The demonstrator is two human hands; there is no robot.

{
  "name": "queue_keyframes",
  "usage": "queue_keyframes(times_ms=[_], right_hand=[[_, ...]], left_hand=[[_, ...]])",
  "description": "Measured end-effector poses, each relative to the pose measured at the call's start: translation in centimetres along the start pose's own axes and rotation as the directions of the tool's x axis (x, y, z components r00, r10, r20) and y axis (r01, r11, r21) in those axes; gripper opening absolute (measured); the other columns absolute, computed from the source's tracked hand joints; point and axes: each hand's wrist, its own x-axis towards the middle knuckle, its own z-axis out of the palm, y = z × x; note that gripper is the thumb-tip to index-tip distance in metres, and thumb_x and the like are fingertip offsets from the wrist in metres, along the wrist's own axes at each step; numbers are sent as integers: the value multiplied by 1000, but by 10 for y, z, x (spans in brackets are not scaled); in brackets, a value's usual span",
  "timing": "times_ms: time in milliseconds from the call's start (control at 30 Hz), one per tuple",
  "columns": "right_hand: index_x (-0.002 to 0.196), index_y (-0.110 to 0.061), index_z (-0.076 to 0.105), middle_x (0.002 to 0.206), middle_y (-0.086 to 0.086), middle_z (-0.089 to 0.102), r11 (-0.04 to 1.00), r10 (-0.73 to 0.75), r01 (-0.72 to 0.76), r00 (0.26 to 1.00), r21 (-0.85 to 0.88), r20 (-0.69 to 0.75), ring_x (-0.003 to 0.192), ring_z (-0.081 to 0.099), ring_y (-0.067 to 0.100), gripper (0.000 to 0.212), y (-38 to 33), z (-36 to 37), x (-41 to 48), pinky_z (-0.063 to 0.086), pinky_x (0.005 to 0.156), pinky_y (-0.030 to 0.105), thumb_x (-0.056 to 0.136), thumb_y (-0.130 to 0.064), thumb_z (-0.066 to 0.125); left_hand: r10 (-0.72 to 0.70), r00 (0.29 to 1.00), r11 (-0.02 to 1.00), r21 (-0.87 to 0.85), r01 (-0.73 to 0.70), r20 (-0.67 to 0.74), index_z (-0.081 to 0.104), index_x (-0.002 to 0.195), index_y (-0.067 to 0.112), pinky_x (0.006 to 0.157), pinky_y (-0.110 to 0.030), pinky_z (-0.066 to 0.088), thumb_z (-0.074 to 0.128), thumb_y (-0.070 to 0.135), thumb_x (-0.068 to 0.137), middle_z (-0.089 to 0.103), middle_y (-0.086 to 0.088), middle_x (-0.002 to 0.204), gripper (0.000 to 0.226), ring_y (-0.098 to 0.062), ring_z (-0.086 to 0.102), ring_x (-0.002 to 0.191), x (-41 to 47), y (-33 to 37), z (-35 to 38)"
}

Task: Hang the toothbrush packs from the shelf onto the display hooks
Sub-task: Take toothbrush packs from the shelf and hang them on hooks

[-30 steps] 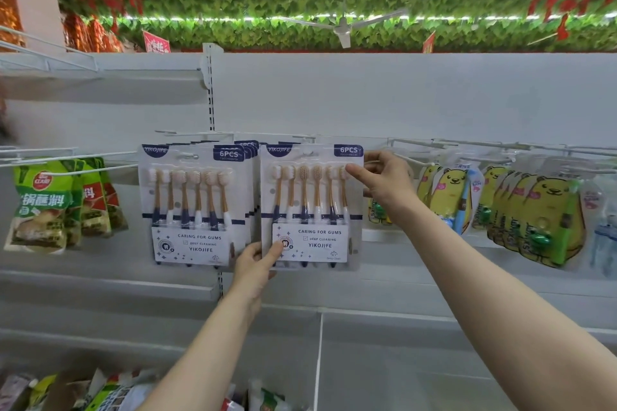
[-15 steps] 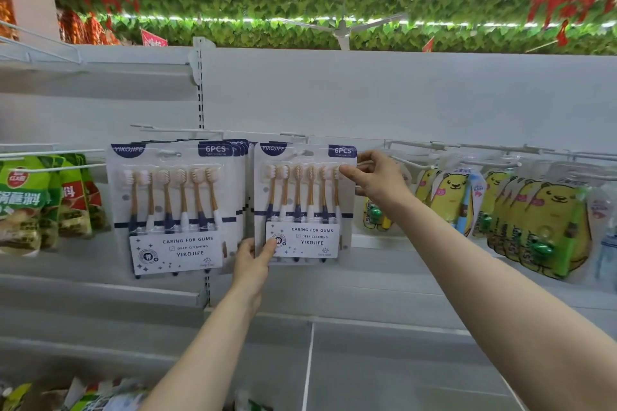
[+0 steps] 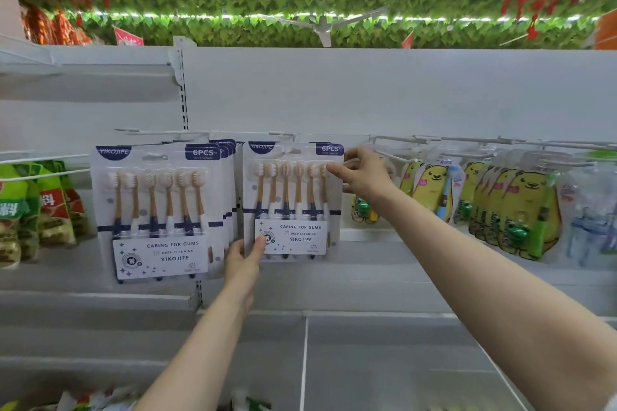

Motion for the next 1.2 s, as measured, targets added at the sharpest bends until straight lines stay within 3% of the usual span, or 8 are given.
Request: queue_keyframes(times_ms=[100,233,367,467,533,700,900,1200], right_hand=[[114,-14,55,104,11,66,998,0,-1,1000,-57,-11,96,68,22,38,-7,1,-9,62,80,41,87,-31,76],[120,-20,53,104,5,66,988,48,-55,997,-144,-52,95,68,22,48,-16,-4,-27,60,85,47,84,-44,76],[132,-17,51,114,3,67,941,68,-89,995,-328,-74,103,65,21,57,-29,-19,-60,55,93,45,86,-43,73],[138,-15,48,124,3,63,848,80,-77,997,-524,-17,109,63,22,62,-43,-35,-94,53,97,45,87,-42,72],[139,-14,48,130,3,61,766,110,-61,993,-639,37,111,62,22,62,-51,-46,-120,52,98,45,88,-40,72],[141,-13,48,140,7,56,550,193,11,971,-835,140,126,54,25,59,-64,-83,-180,45,100,34,92,-37,69],[142,-20,46,141,5,53,417,201,10,974,-909,104,127,50,25,57,-68,-157,-238,44,101,39,94,-47,62],[143,-23,46,140,6,52,310,128,-116,989,-944,-79,125,51,26,56,-60,-353,-329,45,96,39,96,-52,55]], left_hand=[[-50,999,999,-2,50,8,28,153,16,114,-53,36,63,51,90,33,-10,158,80,-34,43,136,-6,3,1],[-143,990,990,10,143,-4,43,139,5,110,-56,39,65,55,87,50,-24,143,75,-43,50,129,-18,-2,-3],[-248,968,961,139,239,46,25,151,3,113,-53,37,66,53,88,45,-27,146,90,-44,44,135,-43,-6,-14],[-133,988,939,329,99,84,38,143,3,110,-41,39,69,36,90,49,-19,143,70,-34,49,130,-66,15,-22],[-47,980,897,439,-44,193,44,140,7,108,-42,41,75,31,86,51,-15,141,66,-31,51,126,-78,30,-24],[117,888,695,602,-393,445,54,133,16,105,-43,44,87,31,72,56,-9,131,71,-28,55,121,-123,66,-1],[179,732,517,571,-638,657,48,138,19,111,-46,38,71,43,87,49,-6,141,61,-25,43,133,-193,101,59],[234,573,407,456,-791,786,50,134,19,106,-44,42,61,54,89,51,-7,136,58,-27,47,127,-322,130,220]])
